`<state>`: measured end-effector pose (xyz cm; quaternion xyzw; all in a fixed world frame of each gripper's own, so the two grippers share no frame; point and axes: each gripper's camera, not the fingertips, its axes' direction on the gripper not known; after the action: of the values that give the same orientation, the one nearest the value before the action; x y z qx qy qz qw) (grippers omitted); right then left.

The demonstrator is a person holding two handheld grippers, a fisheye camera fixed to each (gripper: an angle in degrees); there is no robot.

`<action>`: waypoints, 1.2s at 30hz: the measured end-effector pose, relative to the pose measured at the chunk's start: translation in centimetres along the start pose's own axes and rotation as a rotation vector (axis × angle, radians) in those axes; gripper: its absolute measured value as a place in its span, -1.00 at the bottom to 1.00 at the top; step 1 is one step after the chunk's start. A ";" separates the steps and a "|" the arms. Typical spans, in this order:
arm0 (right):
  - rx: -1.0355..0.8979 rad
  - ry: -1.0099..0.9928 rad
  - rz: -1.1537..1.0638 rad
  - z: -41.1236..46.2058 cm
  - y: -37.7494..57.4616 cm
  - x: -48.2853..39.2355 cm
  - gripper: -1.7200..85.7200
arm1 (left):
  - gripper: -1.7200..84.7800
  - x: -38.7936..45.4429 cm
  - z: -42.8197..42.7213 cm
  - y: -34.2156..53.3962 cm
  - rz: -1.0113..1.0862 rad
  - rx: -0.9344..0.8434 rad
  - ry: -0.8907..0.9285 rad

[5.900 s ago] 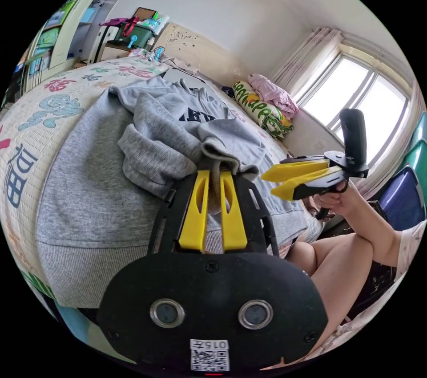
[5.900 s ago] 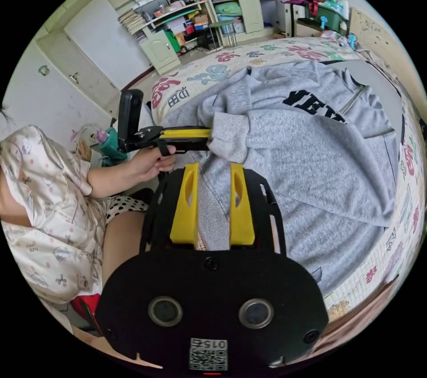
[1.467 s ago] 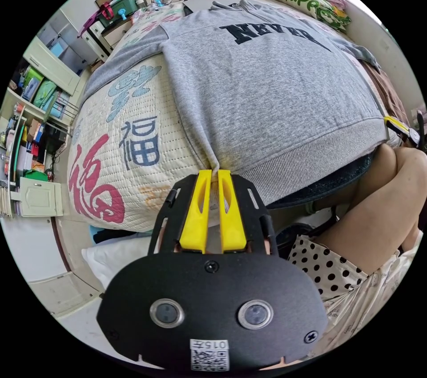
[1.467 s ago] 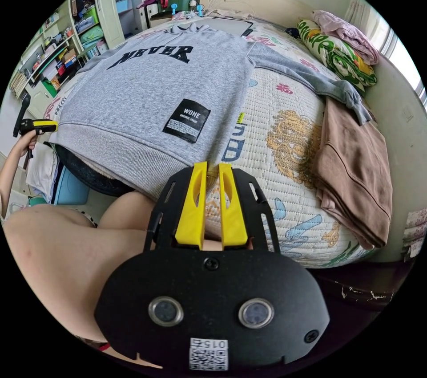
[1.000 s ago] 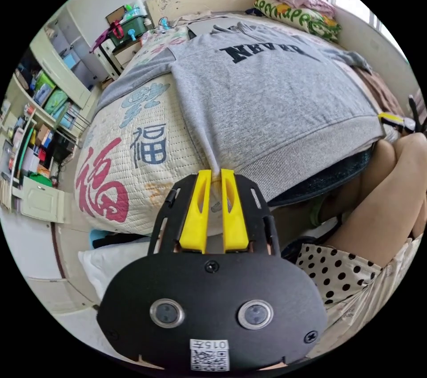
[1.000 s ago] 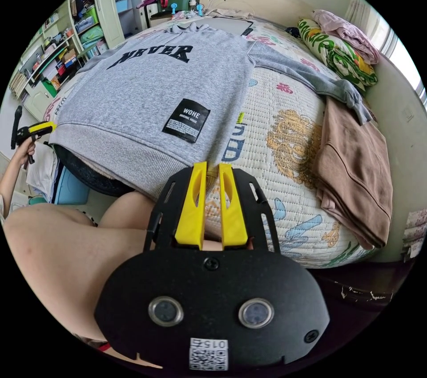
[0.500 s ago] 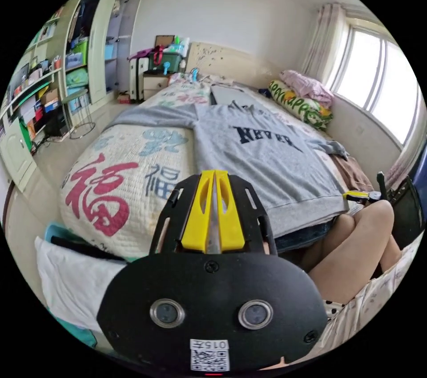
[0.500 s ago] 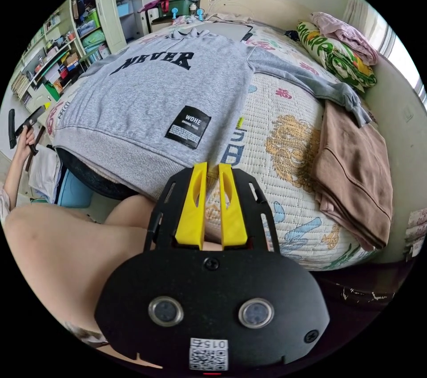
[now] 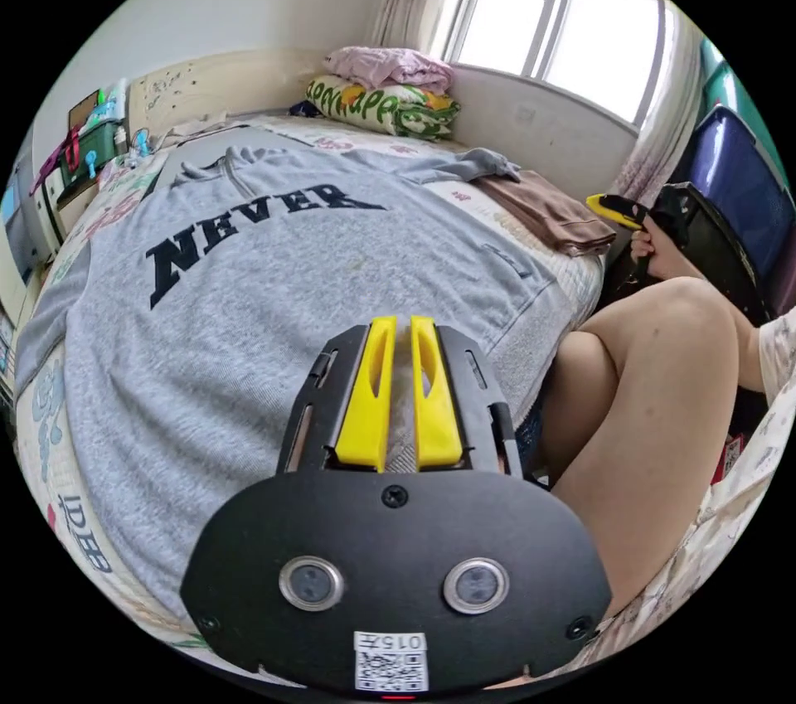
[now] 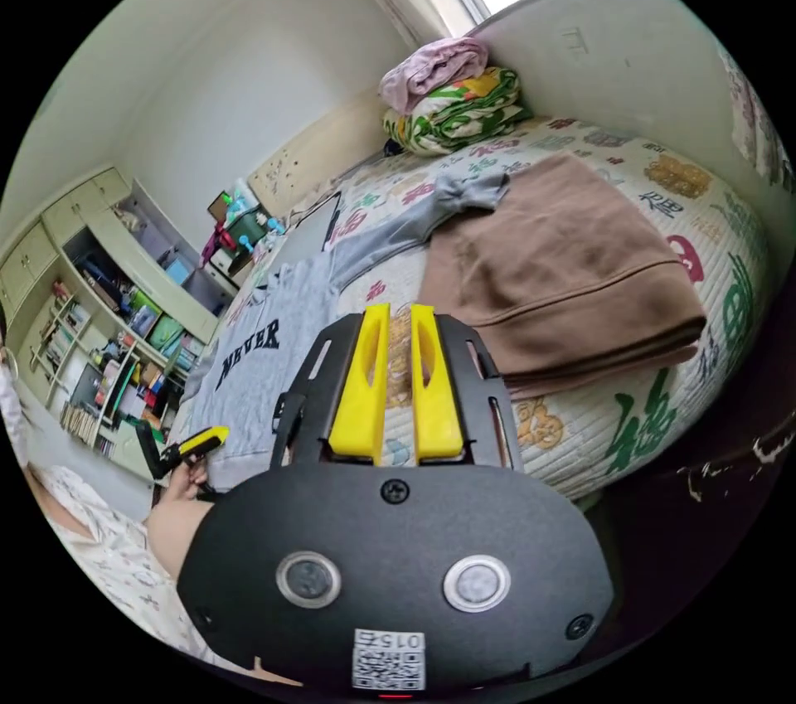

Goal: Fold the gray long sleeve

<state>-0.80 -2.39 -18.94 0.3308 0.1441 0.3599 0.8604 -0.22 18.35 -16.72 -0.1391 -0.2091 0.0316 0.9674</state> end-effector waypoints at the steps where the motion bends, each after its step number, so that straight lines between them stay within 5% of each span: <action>1: -0.007 0.005 0.011 0.3 -2.6 0.3 -0.82 | -0.93 -0.2 -0.5 0.9 -0.020 0.046 0.002; 17: 0.100 0.010 0.359 15.2 -24.0 8.5 -0.77 | -0.96 -0.5 -4.5 0.9 -0.044 0.169 -0.005; 29: 0.053 0.071 0.228 21.5 -22.8 7.0 -0.93 | -0.97 -0.9 -8.4 -4.5 -0.074 0.175 0.035; 36: 0.143 -0.090 0.027 20.0 -18.2 -3.9 -0.95 | -0.96 -1.6 -11.4 -9.0 -0.098 0.176 0.071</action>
<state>15.75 -23.99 -16.41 0.4092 0.1259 0.3451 0.8352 3.05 6.66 -24.77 -0.0443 -0.1778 -0.0023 0.9831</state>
